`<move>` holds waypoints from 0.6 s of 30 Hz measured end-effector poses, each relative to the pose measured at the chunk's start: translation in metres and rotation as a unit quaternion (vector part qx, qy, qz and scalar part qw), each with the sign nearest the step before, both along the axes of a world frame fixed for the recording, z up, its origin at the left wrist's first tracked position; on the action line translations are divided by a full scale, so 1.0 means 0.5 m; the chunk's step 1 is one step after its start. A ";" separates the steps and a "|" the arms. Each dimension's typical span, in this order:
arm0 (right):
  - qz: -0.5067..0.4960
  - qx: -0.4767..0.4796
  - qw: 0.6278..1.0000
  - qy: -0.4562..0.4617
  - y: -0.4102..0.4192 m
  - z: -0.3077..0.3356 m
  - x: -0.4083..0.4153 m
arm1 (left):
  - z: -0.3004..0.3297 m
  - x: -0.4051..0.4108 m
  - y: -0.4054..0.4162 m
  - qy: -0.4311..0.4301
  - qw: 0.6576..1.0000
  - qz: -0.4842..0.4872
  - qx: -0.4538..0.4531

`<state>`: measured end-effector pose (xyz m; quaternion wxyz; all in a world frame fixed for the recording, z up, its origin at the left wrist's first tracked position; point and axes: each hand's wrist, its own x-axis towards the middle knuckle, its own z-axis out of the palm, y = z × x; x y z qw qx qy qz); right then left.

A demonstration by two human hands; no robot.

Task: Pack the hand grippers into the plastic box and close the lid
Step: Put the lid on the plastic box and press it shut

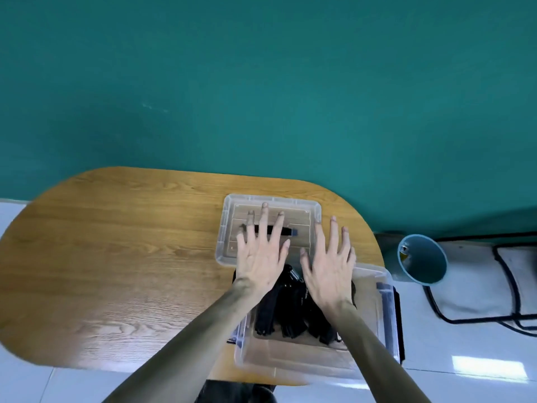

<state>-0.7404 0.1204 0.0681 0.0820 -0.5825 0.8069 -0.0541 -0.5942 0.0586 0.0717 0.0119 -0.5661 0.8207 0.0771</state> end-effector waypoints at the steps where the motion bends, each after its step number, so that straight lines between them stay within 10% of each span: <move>1: 0.003 0.005 1.000 0.001 -0.017 -0.001 -0.004 | -0.002 0.001 -0.014 0.003 1.000 0.006 0.009; 18: 0.004 0.140 0.988 -0.065 -0.229 -0.146 -0.065 | -0.180 0.069 -0.215 -0.030 0.995 -0.001 0.096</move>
